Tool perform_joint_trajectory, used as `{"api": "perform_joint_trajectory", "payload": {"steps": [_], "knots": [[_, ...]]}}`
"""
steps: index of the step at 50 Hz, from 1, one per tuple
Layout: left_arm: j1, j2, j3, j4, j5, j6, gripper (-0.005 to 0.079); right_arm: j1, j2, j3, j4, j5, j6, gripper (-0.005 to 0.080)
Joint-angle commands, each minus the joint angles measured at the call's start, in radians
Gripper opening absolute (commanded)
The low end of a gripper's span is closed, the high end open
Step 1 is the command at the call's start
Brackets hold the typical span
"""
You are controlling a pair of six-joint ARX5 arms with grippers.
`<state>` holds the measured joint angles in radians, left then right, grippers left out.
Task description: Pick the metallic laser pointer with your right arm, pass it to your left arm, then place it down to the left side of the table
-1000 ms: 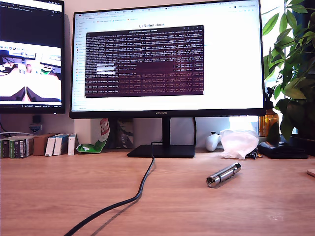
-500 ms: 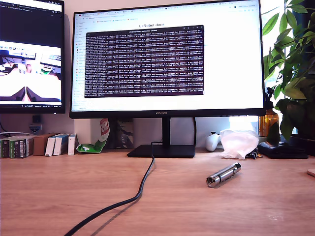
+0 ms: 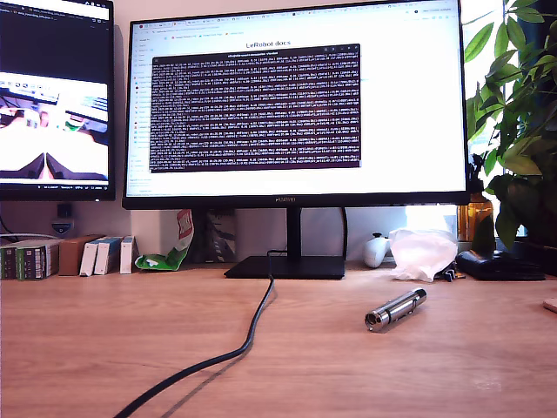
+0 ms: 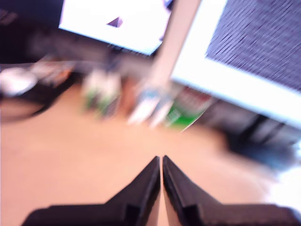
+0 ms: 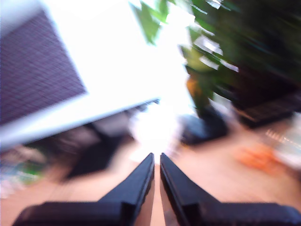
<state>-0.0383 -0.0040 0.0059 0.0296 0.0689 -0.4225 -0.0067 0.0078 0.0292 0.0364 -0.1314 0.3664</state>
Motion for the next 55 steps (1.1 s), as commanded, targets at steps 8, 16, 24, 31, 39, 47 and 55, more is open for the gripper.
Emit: {"api": "perform_joint_trajectory", "payload": {"steps": [8, 16, 24, 31, 39, 47, 55], "knots": [[0.003, -0.008, -0.022, 0.187, 0.154, 0.006, -0.0022, 0.0, 0.002, 0.015, 0.017, -0.195, -0.005, -0.0012], [0.003, -0.008, -0.003, 0.187, 0.262, 0.094, -0.0022, 0.0, 0.034, 0.02, 0.014, -0.324, -0.052, -0.0012], [0.003, 0.0, 0.021, 0.18, 0.336, 0.144, -0.0022, 0.0, 0.092, 0.036, 0.018, -0.369, -0.052, -0.0012], [0.003, 0.03, 0.04, 0.18, 0.397, 0.182, -0.0022, 0.0, 0.157, 0.105, 0.013, -0.365, -0.126, -0.0012], [0.003, 0.111, 0.062, 0.18, 0.459, 0.214, -0.0022, 0.0, 0.298, 0.254, -0.075, -0.364, -0.312, -0.0012], [0.003, 0.214, 0.097, 0.18, 0.478, 0.245, -0.0022, 0.0, 0.502, 0.419, -0.185, -0.368, -0.545, -0.0011], [0.003, 0.294, 0.132, 0.18, 0.476, 0.349, -0.0022, 0.0, 0.729, 0.57, -0.254, -0.413, -0.865, -0.0012]]}}
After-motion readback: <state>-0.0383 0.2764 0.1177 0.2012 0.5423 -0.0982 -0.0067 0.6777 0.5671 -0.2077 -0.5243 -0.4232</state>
